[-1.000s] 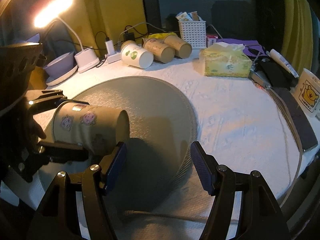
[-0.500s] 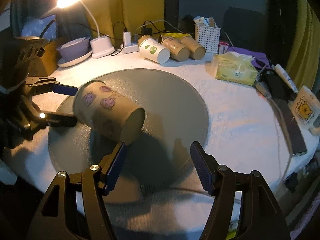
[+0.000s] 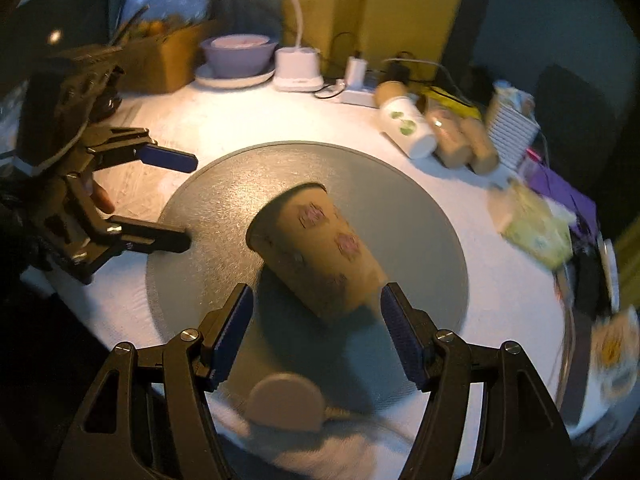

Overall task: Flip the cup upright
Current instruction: 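Carry the cup toward the right gripper while the right gripper grasps its body, then rotate the cup upright with the right gripper and lower it onto the mat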

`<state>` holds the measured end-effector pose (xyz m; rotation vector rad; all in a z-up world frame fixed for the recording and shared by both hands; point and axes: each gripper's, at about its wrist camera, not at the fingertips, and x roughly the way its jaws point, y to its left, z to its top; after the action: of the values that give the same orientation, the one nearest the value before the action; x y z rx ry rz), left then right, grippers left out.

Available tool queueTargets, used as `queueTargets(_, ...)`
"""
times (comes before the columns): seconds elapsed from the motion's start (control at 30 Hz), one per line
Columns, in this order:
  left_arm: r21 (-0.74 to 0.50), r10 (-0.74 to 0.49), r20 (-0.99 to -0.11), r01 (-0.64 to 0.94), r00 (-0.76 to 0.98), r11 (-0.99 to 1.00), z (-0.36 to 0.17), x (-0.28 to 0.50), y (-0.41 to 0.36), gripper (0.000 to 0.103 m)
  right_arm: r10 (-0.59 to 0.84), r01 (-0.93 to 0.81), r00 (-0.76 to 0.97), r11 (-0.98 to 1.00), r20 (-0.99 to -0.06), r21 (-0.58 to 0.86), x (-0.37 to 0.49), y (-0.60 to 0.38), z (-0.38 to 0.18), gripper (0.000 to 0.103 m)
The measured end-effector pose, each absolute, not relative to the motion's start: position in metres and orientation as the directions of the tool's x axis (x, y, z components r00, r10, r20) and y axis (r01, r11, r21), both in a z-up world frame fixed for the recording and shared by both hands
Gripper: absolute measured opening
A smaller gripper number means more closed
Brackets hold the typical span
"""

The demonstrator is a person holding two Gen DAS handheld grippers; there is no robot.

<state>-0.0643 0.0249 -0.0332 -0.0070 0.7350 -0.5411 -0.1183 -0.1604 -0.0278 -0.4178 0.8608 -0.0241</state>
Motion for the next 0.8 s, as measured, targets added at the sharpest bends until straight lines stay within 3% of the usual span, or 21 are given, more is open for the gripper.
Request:
queueTargets(0.1, -0.239, -0.489, -0.609, 0.443, 0.625, 0.864, -0.036, -0.061, 0.037, 0.092, -0.211, -0.188, 0.623, 0.894, -0.753, -0.407, -0.098, -0.16, -0.029, 0.075)
queueTargets(0.37, -0.322, -0.486, -0.581, 0.363, 0.653, 0.874, -0.038, -0.055, 0.061, 0.092, -0.239, -0.291, 0.5, 0.859, -0.832, -0.422, -0.063, -0.155, -0.038, 0.075)
queueTargets(0.8, -0.317, -0.455, -0.58, 0.327, 0.676, 0.89, -0.037, -0.062, 0.071, 0.092, -0.317, -0.398, 0.32, 0.81, -0.893, -0.43, -0.023, -0.135, -0.057, 0.075)
